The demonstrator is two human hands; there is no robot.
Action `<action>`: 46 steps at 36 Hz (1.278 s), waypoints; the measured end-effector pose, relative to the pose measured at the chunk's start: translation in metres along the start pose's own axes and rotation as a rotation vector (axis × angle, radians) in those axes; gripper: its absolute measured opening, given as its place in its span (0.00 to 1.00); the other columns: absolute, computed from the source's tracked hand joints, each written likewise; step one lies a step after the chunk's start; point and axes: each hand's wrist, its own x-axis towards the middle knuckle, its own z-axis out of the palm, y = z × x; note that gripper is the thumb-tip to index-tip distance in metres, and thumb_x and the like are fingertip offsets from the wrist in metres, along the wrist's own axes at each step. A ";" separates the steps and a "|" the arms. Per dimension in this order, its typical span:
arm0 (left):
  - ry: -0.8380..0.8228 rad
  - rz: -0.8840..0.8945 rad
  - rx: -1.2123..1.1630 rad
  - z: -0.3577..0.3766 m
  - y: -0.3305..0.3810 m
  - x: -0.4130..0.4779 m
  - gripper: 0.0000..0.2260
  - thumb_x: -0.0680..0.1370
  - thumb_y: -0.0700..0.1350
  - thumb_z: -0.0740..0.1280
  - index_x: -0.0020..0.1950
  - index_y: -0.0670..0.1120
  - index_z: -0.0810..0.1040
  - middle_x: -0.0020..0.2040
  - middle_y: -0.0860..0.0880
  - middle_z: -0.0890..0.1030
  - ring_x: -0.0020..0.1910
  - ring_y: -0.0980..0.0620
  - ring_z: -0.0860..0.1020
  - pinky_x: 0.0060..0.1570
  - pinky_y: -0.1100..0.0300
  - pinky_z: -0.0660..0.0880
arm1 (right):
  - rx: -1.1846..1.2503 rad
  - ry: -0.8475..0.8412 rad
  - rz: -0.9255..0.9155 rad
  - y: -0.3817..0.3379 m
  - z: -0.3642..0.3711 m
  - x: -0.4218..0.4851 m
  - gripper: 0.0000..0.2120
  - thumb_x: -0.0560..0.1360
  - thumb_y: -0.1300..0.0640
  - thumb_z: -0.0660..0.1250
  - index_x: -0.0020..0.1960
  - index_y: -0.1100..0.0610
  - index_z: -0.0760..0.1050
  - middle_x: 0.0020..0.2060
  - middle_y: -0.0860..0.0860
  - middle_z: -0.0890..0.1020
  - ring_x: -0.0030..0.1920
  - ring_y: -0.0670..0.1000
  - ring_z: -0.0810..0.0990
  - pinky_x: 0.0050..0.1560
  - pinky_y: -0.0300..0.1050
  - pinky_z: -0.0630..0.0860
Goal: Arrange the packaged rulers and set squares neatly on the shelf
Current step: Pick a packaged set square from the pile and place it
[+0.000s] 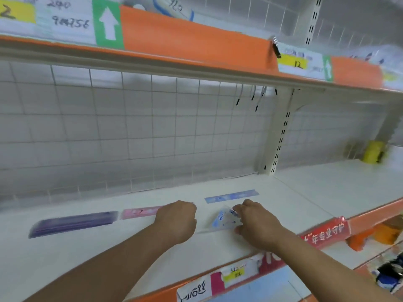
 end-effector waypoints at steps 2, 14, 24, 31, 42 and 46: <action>0.003 -0.032 -0.005 0.001 0.012 0.007 0.11 0.81 0.48 0.57 0.55 0.45 0.76 0.56 0.46 0.79 0.54 0.45 0.78 0.44 0.58 0.69 | -0.018 -0.035 -0.026 0.018 0.000 0.009 0.12 0.76 0.55 0.64 0.59 0.56 0.71 0.56 0.53 0.72 0.58 0.54 0.71 0.50 0.45 0.70; -0.020 -0.174 -0.059 0.019 0.066 0.023 0.11 0.82 0.48 0.57 0.57 0.45 0.75 0.59 0.46 0.77 0.58 0.47 0.76 0.48 0.58 0.70 | -0.010 -0.186 -0.141 0.094 0.012 0.049 0.13 0.74 0.57 0.64 0.58 0.58 0.74 0.53 0.52 0.76 0.54 0.52 0.76 0.52 0.45 0.74; -0.038 -0.269 -0.010 0.019 0.079 0.025 0.10 0.81 0.47 0.57 0.55 0.45 0.75 0.57 0.46 0.78 0.54 0.46 0.78 0.45 0.58 0.69 | 0.092 -0.223 -0.240 0.106 0.017 0.067 0.17 0.72 0.56 0.68 0.32 0.51 0.62 0.33 0.44 0.68 0.33 0.43 0.67 0.31 0.34 0.61; -0.055 -0.287 0.004 0.017 0.077 0.023 0.10 0.81 0.47 0.57 0.56 0.45 0.76 0.57 0.46 0.78 0.55 0.46 0.77 0.49 0.57 0.72 | 0.141 -0.249 -0.278 0.106 0.018 0.068 0.15 0.74 0.51 0.70 0.60 0.51 0.76 0.58 0.47 0.75 0.56 0.47 0.75 0.54 0.39 0.71; -0.057 -0.305 0.011 0.014 0.072 0.016 0.09 0.80 0.44 0.58 0.54 0.44 0.76 0.56 0.46 0.78 0.53 0.45 0.78 0.45 0.58 0.70 | 0.122 -0.214 -0.267 0.099 0.016 0.060 0.17 0.76 0.49 0.67 0.64 0.50 0.73 0.61 0.49 0.72 0.58 0.49 0.74 0.57 0.40 0.70; -0.051 -0.315 0.015 0.014 0.072 0.012 0.09 0.81 0.44 0.58 0.54 0.44 0.76 0.55 0.46 0.79 0.52 0.45 0.78 0.46 0.58 0.71 | 0.103 -0.159 -0.285 0.092 0.014 0.057 0.17 0.76 0.49 0.67 0.64 0.49 0.74 0.60 0.50 0.71 0.60 0.50 0.72 0.58 0.41 0.71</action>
